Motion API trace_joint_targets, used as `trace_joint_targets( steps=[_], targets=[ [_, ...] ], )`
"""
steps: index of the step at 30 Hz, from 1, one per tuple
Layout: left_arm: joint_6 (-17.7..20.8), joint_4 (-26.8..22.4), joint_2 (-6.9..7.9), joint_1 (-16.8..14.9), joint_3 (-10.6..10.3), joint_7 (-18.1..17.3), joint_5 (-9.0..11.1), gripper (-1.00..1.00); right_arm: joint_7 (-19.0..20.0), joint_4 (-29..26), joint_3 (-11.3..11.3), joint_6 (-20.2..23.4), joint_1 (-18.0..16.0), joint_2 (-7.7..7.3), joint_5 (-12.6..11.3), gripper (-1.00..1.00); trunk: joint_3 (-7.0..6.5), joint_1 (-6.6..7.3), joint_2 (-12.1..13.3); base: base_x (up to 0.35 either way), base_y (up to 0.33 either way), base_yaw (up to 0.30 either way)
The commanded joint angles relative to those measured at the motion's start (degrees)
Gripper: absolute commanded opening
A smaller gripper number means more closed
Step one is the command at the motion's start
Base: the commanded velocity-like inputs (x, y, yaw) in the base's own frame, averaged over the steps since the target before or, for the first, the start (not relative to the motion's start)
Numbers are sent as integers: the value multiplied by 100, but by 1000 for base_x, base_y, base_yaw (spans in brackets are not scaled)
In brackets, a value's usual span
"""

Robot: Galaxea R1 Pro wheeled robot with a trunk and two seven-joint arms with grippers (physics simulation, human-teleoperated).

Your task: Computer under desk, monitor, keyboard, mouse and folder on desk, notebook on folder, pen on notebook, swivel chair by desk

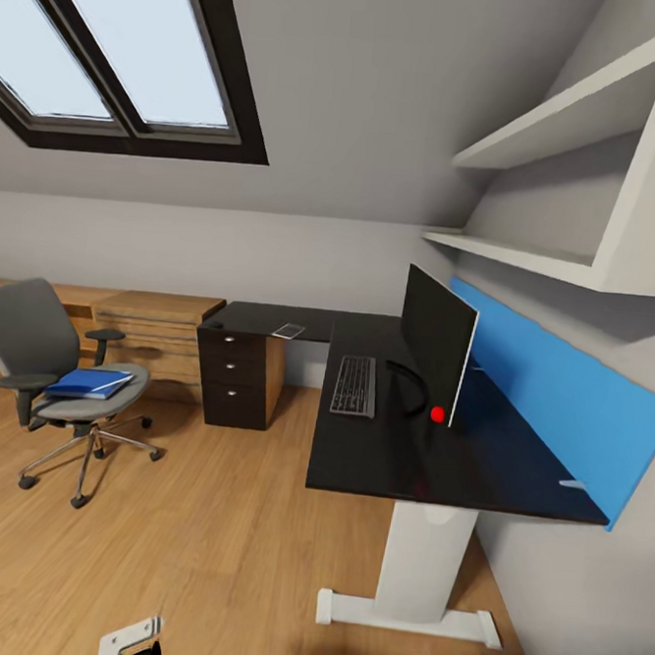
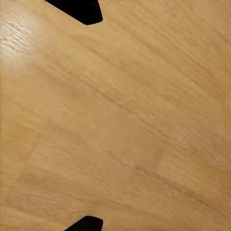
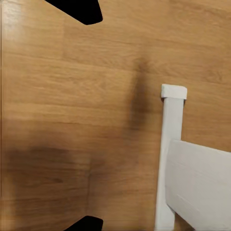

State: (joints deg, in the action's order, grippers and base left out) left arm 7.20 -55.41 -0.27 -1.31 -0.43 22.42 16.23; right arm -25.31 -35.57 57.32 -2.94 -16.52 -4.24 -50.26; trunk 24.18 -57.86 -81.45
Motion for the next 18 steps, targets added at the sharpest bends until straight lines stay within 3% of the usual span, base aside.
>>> trace_joint_targets(
  steps=[1, 7, 9, 13, 15, 18],
  targets=[
    [-20, 34, 2, -2, -6, 10, 7, 100, -40, 87, 59, -62, -10, 45, -56, 100, -12, 23, 37, 0, 0, 0],
    [-178, 405, 14, 3, 6, -86, -62, 100, -30, 804, 96, -297, -9, 427, -47, 100, -120, 154, 278, 0, 0, 0],
    [-196, 906, 22, 2, 2, -268, -75, 100, -17, 1109, 102, -770, -8, 628, -31, 100, -156, 198, 358, 0, 0, 0],
    [-198, 1096, 19, 1, -1, -637, -81, 100, -17, 1191, 70, -955, -9, 659, -67, 100, -209, 264, 479, 0, 0, 0],
    [-209, 1147, 19, 2, -1, -698, -80, 100, 3, 1310, 73, -1331, -9, 682, -90, 100, -209, 264, 479, 0, 0, 0],
    [-218, 1155, 26, 2, 7, -710, -85, 100, 4, 1470, 82, -1459, -9, 748, -98, 100, -208, 264, 479, 0, 71, 18]
  ],
)
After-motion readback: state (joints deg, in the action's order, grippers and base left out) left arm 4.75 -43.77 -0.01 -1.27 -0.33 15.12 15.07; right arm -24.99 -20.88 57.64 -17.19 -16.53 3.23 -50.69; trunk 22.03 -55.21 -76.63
